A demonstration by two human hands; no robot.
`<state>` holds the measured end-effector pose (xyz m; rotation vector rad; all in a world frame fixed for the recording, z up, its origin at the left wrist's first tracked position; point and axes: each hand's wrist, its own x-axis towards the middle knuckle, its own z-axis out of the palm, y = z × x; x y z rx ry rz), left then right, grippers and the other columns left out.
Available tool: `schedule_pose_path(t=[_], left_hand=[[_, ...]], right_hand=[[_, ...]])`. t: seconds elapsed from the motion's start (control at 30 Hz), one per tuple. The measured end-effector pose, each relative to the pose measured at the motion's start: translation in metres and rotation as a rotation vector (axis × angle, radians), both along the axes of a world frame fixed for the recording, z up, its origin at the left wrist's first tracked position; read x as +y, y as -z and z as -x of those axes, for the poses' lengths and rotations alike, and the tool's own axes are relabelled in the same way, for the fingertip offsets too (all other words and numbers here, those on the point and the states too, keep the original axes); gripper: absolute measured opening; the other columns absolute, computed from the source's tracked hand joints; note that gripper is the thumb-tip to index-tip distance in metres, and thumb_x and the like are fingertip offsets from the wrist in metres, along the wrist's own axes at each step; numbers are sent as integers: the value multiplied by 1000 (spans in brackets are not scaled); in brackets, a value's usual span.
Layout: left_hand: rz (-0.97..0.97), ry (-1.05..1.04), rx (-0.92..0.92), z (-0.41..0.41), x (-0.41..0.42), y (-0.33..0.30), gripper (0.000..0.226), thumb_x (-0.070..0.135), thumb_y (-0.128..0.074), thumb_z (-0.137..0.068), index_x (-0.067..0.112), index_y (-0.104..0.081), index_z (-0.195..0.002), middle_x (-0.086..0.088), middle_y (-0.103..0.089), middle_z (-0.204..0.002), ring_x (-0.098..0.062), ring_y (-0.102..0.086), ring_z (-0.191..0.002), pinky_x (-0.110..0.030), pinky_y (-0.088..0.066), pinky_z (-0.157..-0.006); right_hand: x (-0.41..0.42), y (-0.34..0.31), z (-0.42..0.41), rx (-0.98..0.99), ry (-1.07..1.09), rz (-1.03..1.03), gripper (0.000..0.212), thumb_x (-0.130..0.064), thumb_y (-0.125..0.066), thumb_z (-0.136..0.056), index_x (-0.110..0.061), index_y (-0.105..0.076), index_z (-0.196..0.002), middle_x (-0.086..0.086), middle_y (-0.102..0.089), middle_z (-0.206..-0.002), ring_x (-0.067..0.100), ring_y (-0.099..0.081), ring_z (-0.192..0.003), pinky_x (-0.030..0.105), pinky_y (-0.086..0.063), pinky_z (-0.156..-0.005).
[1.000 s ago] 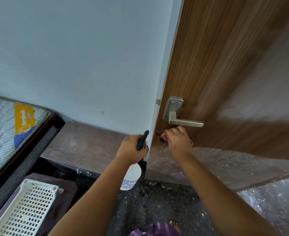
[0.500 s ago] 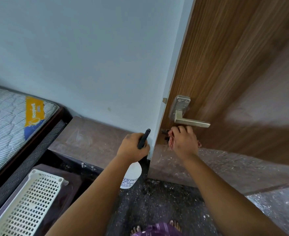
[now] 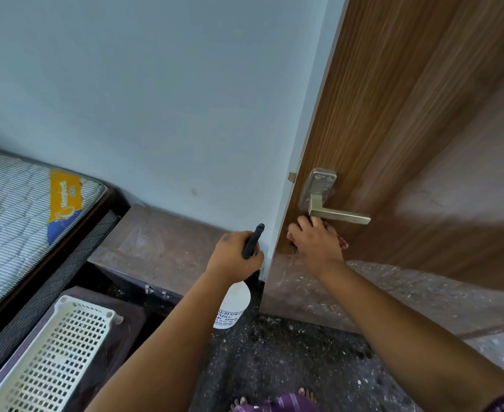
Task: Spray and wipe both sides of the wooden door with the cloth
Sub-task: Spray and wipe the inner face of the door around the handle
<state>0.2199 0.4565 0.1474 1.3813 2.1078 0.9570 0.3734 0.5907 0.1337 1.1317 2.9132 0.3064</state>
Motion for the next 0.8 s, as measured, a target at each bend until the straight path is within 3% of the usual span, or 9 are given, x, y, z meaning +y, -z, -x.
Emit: schedule_pose_path(t=[0.07, 0.13, 0.23, 0.3, 0.5, 0.57, 0.73, 0.8], left_hand=[[0, -8, -8, 2, -2, 0, 23, 11, -66, -82, 18, -53, -64, 1, -54, -58, -20, -50, -57, -29, -40, -56], [-1, -12, -7, 4, -4, 2, 22, 12, -66, -82, 16, -53, -65, -1, -55, -59, -22, -51, -58, -31, -41, -57], [-1, -15, 8, 4, -7, 2, 27, 11, -66, -81, 21, -50, -62, 8, -50, -57, -14, -47, -55, -26, -38, -55], [3, -9, 10, 3, -7, 5, 20, 11, -66, -80, 15, -54, -65, 6, -52, -58, -19, -50, -58, -29, -40, -57], [-3, 32, 8, 0, -1, 6, 16, 13, -65, -81, 11, -56, -68, -7, -58, -62, -27, -55, -61, -40, -47, -61], [-14, 41, -1, 0, 0, 4, 20, 16, -65, -82, 18, -53, -65, -6, -57, -61, -27, -55, -61, -37, -46, -60], [-23, 34, 15, 2, 2, 1, 36, 14, -67, -83, 30, -44, -60, 9, -48, -54, -8, -44, -51, -19, -32, -53], [-33, 29, 20, 0, 3, -1, 37, 14, -67, -83, 30, -43, -59, 9, -47, -53, -9, -43, -50, -19, -31, -52]], right_hand=[[-5, -2, -2, 41, 60, 15, 20, -14, -59, -90, -18, -58, -110, 5, -49, -124, 29, -47, -111, 45, -52, -82], [-8, 0, 4, 70, 89, 8, 15, -14, -58, -91, -14, -60, -106, 7, -51, -118, 31, -48, -108, 46, -53, -78], [-9, 0, 19, 125, 50, 1, 11, -9, -65, -82, -11, -63, -93, 6, -61, -94, 32, -57, -90, 44, -54, -65], [-7, 5, 21, 142, -16, -45, 14, -7, -66, -73, -12, -64, -86, 5, -61, -77, 31, -57, -74, 40, -52, -53], [2, -1, 10, -39, -93, -95, 34, -5, -82, -56, -17, -62, -81, 5, -54, -70, 29, -53, -63, 32, -42, -48], [5, -3, 1, -48, -83, -73, 34, -9, -85, -52, -16, -62, -76, 5, -55, -68, 29, -54, -61, 31, -42, -49], [-6, -4, 29, -56, -146, -104, 31, 0, -80, -44, -16, -58, -59, 3, -52, -58, 27, -54, -56, 30, -43, -49], [-12, -4, 49, -142, -214, -109, 23, 0, -77, -54, -15, -61, -62, 2, -57, -63, 26, -57, -64, 32, -46, -55]])
